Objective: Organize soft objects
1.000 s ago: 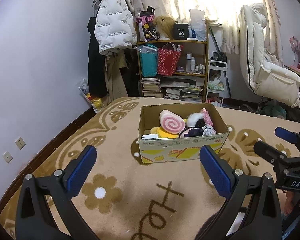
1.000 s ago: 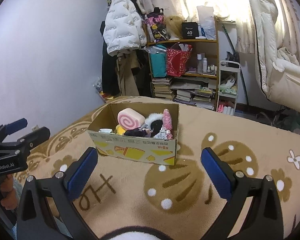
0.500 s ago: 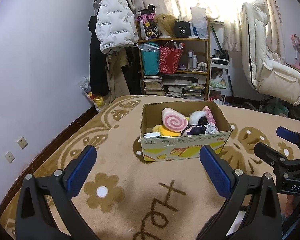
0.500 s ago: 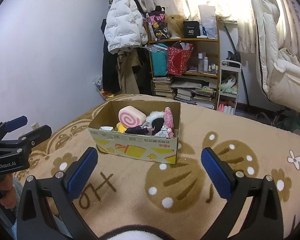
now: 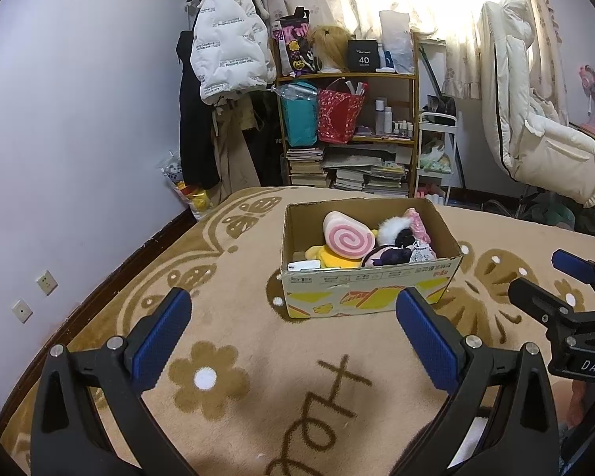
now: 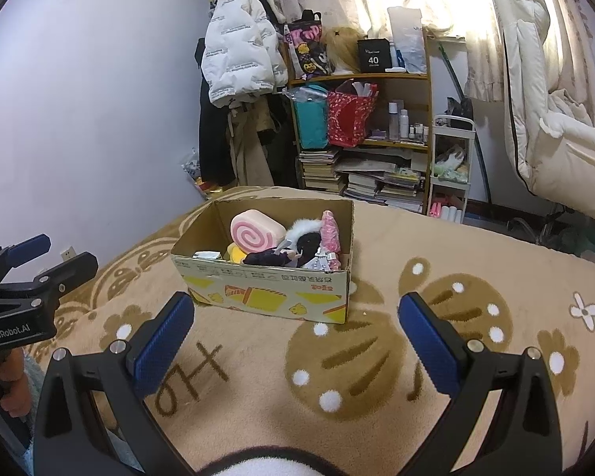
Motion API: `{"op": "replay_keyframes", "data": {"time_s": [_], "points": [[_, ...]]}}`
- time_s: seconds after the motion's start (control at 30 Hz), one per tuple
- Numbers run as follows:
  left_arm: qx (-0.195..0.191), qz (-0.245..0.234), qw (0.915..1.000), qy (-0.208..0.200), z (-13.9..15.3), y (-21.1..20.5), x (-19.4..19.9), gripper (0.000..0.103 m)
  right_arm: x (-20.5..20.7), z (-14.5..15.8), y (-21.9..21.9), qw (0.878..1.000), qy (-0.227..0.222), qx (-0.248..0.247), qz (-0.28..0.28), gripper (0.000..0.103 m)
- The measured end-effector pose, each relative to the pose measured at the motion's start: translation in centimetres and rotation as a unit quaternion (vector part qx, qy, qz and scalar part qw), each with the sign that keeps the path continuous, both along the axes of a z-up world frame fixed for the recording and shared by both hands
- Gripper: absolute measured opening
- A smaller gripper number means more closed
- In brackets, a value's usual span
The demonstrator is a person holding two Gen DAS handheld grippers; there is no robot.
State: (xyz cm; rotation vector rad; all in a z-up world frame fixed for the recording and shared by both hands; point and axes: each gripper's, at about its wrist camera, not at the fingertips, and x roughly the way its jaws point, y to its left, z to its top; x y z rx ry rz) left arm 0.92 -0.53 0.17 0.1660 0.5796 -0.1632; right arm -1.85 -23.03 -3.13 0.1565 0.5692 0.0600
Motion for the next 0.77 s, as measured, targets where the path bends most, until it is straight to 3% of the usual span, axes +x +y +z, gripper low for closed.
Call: {"op": "replay_keyframes", "data": {"time_s": [0.77], "points": [[0.000,0.003,1.0000,0.002,0.02,0.05,0.05,0.102,0.18,0.00,0.15,1.000,0.003,-0.016,0.009,0.103]]}}
